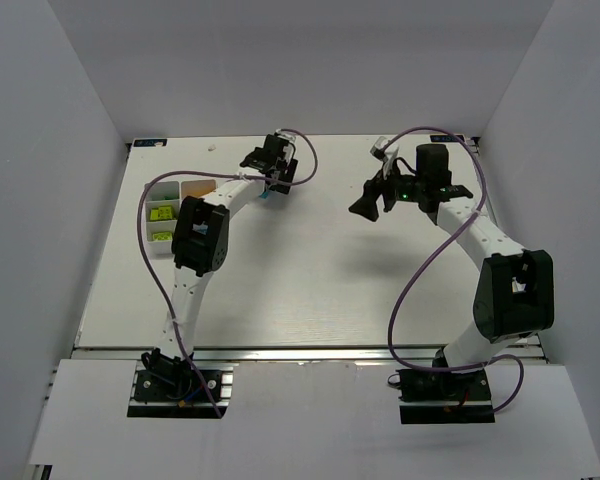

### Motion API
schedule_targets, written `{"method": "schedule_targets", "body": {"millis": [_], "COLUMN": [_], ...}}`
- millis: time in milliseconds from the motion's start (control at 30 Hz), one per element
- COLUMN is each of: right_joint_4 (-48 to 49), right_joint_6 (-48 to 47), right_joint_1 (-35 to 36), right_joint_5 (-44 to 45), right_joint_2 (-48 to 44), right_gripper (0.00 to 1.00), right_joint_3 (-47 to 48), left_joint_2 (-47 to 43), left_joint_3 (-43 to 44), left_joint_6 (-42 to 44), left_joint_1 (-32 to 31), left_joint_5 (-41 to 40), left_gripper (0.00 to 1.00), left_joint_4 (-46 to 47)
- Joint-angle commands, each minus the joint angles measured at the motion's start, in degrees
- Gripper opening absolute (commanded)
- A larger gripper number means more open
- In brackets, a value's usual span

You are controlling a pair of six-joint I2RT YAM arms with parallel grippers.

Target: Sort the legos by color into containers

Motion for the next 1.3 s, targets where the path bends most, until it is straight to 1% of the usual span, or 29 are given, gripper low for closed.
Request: {"method": "schedule_targets", "body": {"millis": [0,100,133,200,233,333,433,467,533,567,667,700,733,767,800,833,867,900,933,967,1000,1033,1067,1100,1133,1167,1200,1233,1267], "right_joint_4": [2.5,2.6,2.9,3.1,3.3,3.4,3.3,3.3,3.2,3.0,2.8,2.8,2.6,2.3,1.6,0.9,0.2,-1.1,-1.5,-1.8,-1.9,-1.6,-1.3,-1.1,-0.6,-0.5,-0.5,-0.4,-0.3], "right_joint_6": [0.6,1.0,1.2,1.8,1.9,2.3,2.1,2.0,1.6,1.4,0.9,0.8,0.8,0.7,0.5,0.3,-0.3,-0.5,-0.7,-0.7,-0.5,-0.3,0.2,0.5,0.7,0.8,1.1,1.1,1.1], "right_joint_1": [-0.9,-1.0,-1.0,-0.9,-1.0,-1.0,-0.9,-0.9,-1.0,-0.9,-0.9,-0.9,-0.9,-0.9,-0.8,-0.7,-0.5,-0.1,0.2,0.3,0.8,1.0,1.2,1.7,2.0,2.4,2.7,2.9,3.1], "right_joint_5": [-1.5,-1.5,-1.6,-1.8,-2.0,-2.0,-2.0,-2.0,-2.1,-2.1,-2.0,-2.1,-2.1,-2.1,-2.3,-2.4,-2.3,-1.7,-1.3,-0.9,-0.2,0.1,0.4,0.8,1.0,1.2,1.6,1.8,2.0], "right_joint_2": [-0.8,-1.0,-1.1,-1.3,-1.5,-1.8,-2.3,-2.5,-2.8,-3.0,-3.6,-3.6,-3.5,-3.4,-3.1,-2.8,-2.6,-2.1,-1.9,-1.7,-1.6,-1.6,-1.6,-1.7,-1.7,-1.6,-1.7,-1.7,-1.5], "right_gripper": [0.88,0.88,0.88,0.88,0.88,0.87,0.87,0.86,0.86,0.85,0.83,0.78,0.75,0.69,0.57,0.49,0.38,0.09,0.00,0.00,0.00,0.00,0.00,0.00,0.00,0.00,0.00,0.00,0.00], "right_joint_3": [0.6,0.2,0.0,-0.5,-0.5,-0.5,-0.8,-0.9,-1.3,-1.4,-2.1,-2.3,-2.2,-2.1,-1.9,-1.5,-1.2,-1.0,-0.7,-0.7,-0.8,-1.0,-1.3,-1.5,-1.7,-1.8,-1.8,-1.7,-1.7], "left_joint_2": [-2.0,-3.2,-3.4,-3.6,-3.4,-3.6,-5.0,-5.6,-7.9,-9.0,-15.5,-17.6,-19.9,-25.2,-28.2,-31.1,-37.4,-40.7,-44.0,-47.1,-53.2,-56.4,-59.5,-65.6,-68.5,-71.2,-73.5,-76.7,-77.9], "left_joint_3": [-1.2,-3.4,-4.1,-4.6,-5.0,-6.4,-9.3,-10.9,-12.4,-14.2,-18.0,-20.8,-22.6,-24.8,-29.3,-31.8,-34.5,-37.1,-42.3,-44.5,-46.5,-50.9,-53.3,-55.7,-58.0,-61.8,-63.1,-64.0,-64.9], "left_joint_6": [-1.9,-1.9,-3.6,-4.0,-4.2,-4.9,-6.0,-6.5,-7.0,-7.4,-9.5,-10.2,-11.5,-15.7,-17.9,-20.3,-25.3,-27.3,-30.2,-36.6,-39.1,-41.6,-46.6,-49.0,-51.5,-56.1,-58.6,-61.4,-65.8], "left_joint_1": [2.4,3.5,3.7,4.2,4.3,4.5,4.5,4.5,4.5,4.5,4.5,4.4,4.4,4.4,4.4,4.4,4.4,4.4,4.4,4.4,4.5,4.5,4.5,4.5,4.5,4.5,4.6,4.9,6.3], "left_joint_5": [3.9,5.9,7.5,9.6,11.1,12.0,12.6,12.7,12.8,14.1,17.2,20.5,21.6,22.8,22.9,22.7,22.9,22.8,20.6,19.6,18.7,16.2,15.4,14.4,11.7,10.1,7.9,5.6,2.6], "left_gripper": [0.85,0.83,0.81,0.78,0.75,0.71,0.57,0.45,0.34,0.22,0.06,0.00,0.00,0.00,0.00,0.00,0.00,0.00,0.00,0.00,0.00,0.00,0.00,0.00,0.00,0.00,0.00,0.00,0.00], "left_joint_4": [0.9,2.4,2.4,2.2,2.0,2.1,3.9,5.3,6.8,8.7,13.2,14.3,15.4,17.9,18.4,18.5,18.7,18.5,17.8,15.4,13.9,12.9,12.0,12.1,12.1,11.2,9.8,7.5,3.3]}}
